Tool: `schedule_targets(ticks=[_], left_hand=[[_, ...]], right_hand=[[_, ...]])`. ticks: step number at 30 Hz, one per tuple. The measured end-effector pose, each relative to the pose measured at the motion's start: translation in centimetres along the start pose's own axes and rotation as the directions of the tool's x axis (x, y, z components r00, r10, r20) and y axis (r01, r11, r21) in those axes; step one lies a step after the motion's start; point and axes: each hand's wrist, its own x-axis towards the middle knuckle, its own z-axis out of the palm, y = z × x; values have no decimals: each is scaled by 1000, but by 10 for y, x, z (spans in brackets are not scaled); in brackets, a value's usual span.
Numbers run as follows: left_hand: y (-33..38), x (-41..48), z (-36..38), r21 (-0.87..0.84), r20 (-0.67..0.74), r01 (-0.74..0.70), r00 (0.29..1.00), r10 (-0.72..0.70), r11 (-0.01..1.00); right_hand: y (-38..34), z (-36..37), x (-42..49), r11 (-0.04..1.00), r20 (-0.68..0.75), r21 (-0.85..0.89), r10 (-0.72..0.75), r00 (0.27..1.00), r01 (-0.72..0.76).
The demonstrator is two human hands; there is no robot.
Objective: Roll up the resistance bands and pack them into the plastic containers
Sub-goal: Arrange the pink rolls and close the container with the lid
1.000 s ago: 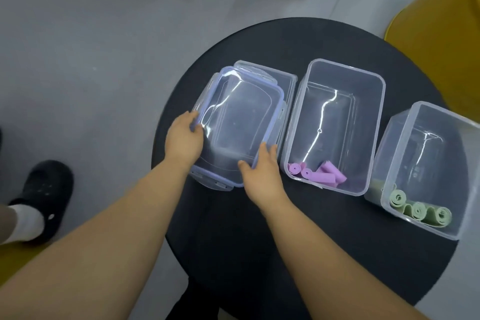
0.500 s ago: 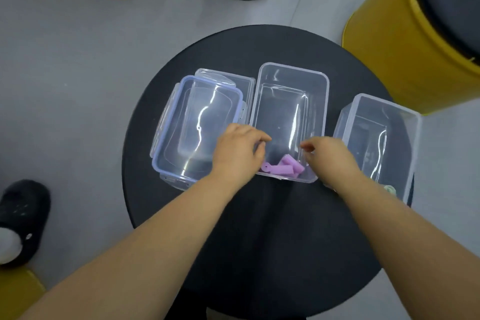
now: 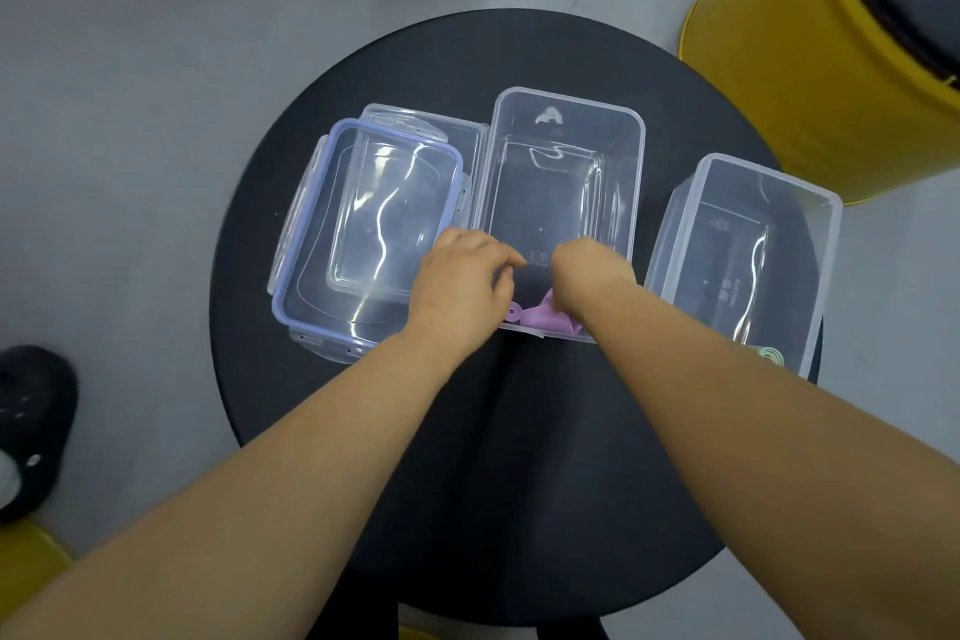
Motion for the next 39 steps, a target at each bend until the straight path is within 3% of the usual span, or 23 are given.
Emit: schedule_targets(ticks=[4,11,16,18,21,28,35,39], left_hand=[[-1,0,-1,-18,7,4,1000,-4,1000],[-1,-1,-4,-4,23,-9,1000,9,1000],[15,0,-12,-63,32,19,999,-17,998],[31,1,-19,-259,89,79,994,-57,963],[50,4,-33,-569,269,255,956,-115,782],[63,7,-59,-719,402,311,916,7,621],[58,8,-62,-716,367,244,929,55,654],[57,15,-54,-668,339,182,938,78,722]], right_hand=[[-1,6,4,1000,-3,20,22,1000,-22],[9,-2,-3,996,-151,87,14,988,-1],[32,-27,-33,956,-302,262,-49,952,132],[40,-34,-48,885,-333,408,-86,939,226],[46,-42,-73,737,-345,596,-124,931,319],[60,-51,-96,441,-307,823,-185,934,358],[66,-50,-92,259,-287,903,-234,929,344],[64,-48,-86,339,-435,805,-220,873,486]])
